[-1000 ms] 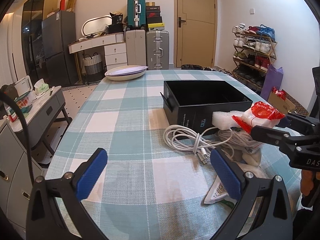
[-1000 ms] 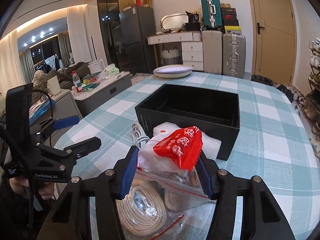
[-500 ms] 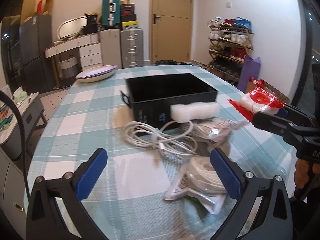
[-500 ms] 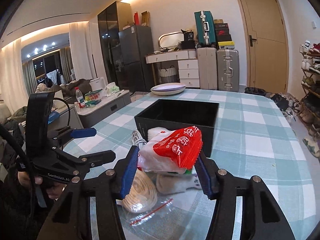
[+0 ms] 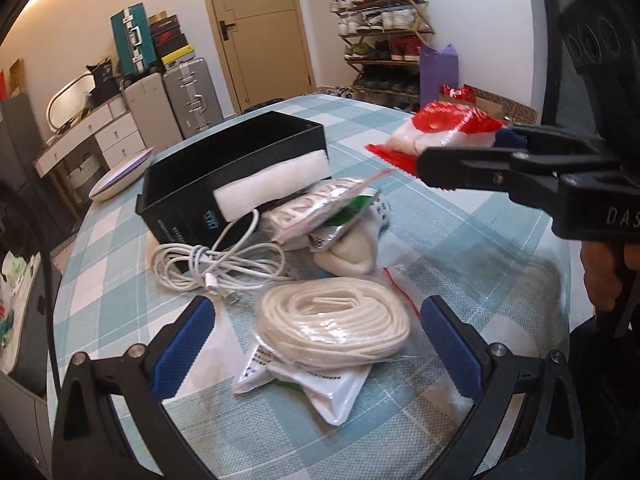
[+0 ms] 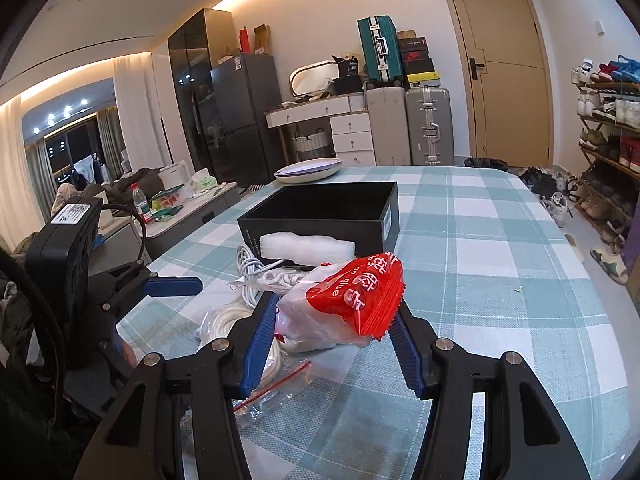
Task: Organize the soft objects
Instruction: 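Lift the red-labeled bag with the right tool while the left tool reaches the white rope bag, then grasp and lift the clear bag of white rope with the left tool while the right holds the red bag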
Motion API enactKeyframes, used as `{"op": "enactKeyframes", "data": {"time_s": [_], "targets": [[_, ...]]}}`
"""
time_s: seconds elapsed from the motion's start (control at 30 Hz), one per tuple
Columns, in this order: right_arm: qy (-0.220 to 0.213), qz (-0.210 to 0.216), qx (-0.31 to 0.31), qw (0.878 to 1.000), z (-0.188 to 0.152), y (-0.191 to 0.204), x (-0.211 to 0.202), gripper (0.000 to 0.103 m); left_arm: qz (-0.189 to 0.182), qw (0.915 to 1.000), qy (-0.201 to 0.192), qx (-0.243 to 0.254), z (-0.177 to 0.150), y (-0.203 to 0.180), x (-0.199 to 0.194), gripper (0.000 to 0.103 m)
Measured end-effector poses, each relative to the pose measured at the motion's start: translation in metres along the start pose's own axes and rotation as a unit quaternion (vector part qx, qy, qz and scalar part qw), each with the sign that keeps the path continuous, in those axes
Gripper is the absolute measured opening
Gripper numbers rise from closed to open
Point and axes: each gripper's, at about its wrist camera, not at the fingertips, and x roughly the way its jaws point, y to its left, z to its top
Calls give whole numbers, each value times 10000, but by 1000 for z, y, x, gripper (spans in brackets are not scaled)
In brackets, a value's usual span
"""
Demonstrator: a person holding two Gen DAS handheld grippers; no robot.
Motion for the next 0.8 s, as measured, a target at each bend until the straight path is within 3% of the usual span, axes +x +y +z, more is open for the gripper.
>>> {"op": "enactKeyframes", "data": {"time_s": [0.23,0.6,0.8], "targets": [[24,11,42,10000,-1,-2,2,56,120,9989,233,388,0,-14,15,103],[50,27,29,10000,-2,-2,6,56,-79,9985,85,540,-6,-24,3,74],[35,38,-9,10000,-2,1,6,56,-155,9994,-70,297,-10,-17,-8,67]]}}
